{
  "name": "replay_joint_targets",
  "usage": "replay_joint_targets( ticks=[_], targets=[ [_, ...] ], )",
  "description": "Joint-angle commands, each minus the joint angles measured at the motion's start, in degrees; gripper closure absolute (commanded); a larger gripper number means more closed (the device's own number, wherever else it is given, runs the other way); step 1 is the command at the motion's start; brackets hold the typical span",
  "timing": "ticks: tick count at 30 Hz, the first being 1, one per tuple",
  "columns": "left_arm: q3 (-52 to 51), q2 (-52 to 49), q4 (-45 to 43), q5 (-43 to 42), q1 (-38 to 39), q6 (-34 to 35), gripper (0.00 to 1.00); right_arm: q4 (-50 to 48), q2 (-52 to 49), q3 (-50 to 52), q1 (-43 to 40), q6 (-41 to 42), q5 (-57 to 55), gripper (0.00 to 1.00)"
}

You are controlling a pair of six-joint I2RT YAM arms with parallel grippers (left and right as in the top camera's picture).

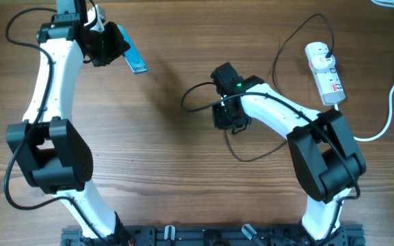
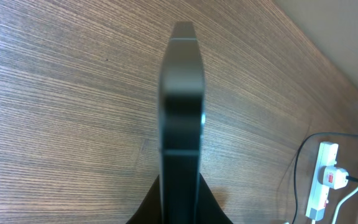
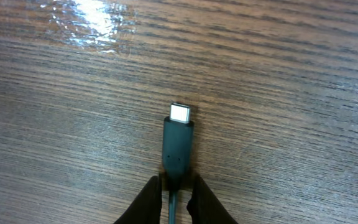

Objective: Plug charger to phone and switch on socket
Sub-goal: 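Lower the right gripper over the USB-C plug and grasp it, then raise the USB-C plug with the right gripper toward the phone's bottom port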

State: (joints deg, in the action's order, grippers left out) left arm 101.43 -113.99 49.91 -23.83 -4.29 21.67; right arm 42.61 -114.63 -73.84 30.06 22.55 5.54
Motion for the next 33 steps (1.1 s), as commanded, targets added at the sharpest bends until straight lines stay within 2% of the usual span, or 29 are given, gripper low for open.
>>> replay_joint_targets(
  ticks=[1,7,13,14,16,19,23,30,33],
  targets=[
    [0.70,0.22,-0.44,-0.74,0.11,-1.33,0.96,-0.55,-2.19,2.45,0.37,0.55,0.35,0.87],
    [0.70,0.22,-0.61,-0.74,0.11,-1.36,0.96,-1.07,-2.19,2.45,0.37,0.52,0.37,0.95],
    [0.70,0.22,-1.42,-2.23,0.11,-1.64,0.96,-0.92,-2.14,1.55,0.37,0.11,2.23,0.96],
    [0.70,0.22,-2.36,-5.35,0.11,-2.95,0.96,-0.52,-2.10,0.63,0.37,0.11,2.54,0.96],
    [0.70,0.22,-5.22,-16.68,0.11,-8.04,0.96,1.70,-1.49,-3.13,0.37,0.00,2.51,0.96],
    [0.70,0.22,-7.78,-26.01,0.11,-8.07,0.96,5.07,1.20,-7.58,0.37,-0.22,3.13,0.96],
    [0.70,0.22,-12.09,-42.14,0.11,-14.47,0.96,7.63,8.24,-12.63,0.37,-6.05,10.36,0.96],
    [0.70,0.22,-18.53,-59.60,1.16,-14.40,0.96,7.34,21.22,-13.16,2.14,-7.56,14.69,0.96],
    [0.70,0.22,-18.71,-60.04,2.58,-13.86,0.96,5.20,22.40,-13.16,4.66,-7.08,13.60,0.96]
  ],
)
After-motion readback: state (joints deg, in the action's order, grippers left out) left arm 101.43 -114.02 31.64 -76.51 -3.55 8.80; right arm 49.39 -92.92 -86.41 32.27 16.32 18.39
